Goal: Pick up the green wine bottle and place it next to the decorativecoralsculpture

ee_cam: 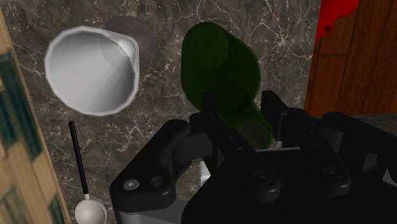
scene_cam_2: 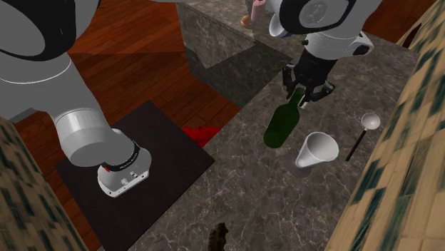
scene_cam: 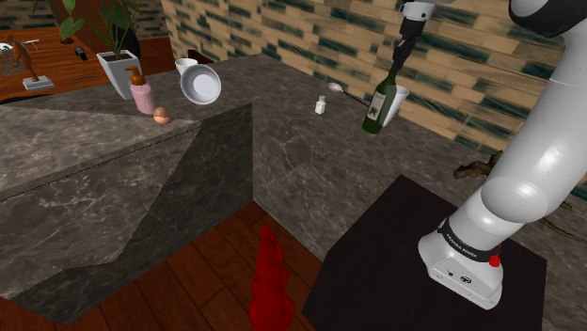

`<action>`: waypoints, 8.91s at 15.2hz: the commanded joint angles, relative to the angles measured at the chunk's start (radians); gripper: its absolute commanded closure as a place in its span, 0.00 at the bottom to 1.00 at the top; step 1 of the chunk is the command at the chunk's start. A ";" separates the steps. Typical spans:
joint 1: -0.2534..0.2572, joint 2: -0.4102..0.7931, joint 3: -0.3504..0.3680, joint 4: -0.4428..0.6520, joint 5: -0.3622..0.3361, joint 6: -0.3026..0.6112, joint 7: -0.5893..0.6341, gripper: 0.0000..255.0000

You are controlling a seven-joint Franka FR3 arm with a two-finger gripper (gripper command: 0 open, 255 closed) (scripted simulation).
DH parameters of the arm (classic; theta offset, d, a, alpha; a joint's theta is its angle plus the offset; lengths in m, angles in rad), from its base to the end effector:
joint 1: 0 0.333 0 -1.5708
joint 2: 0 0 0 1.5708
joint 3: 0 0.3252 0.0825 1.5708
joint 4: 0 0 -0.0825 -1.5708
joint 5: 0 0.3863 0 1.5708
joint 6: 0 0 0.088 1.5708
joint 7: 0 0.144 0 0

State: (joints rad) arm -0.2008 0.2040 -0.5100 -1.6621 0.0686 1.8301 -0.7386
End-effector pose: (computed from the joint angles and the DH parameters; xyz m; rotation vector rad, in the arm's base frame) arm 0.4872 -0.3838 0.4687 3.1229 0.0285 -0.0452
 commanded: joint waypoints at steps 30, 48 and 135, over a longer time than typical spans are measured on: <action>-0.073 0.115 -0.013 0.576 0.058 -0.471 -0.029 1.00; -0.013 -0.390 -0.005 0.287 -0.201 -0.623 -0.048 1.00; -0.196 -1.100 -0.109 -0.969 -0.587 -0.033 0.036 1.00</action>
State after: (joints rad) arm -0.3935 -0.8947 -0.6133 -2.6171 -0.5119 1.7839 -0.7045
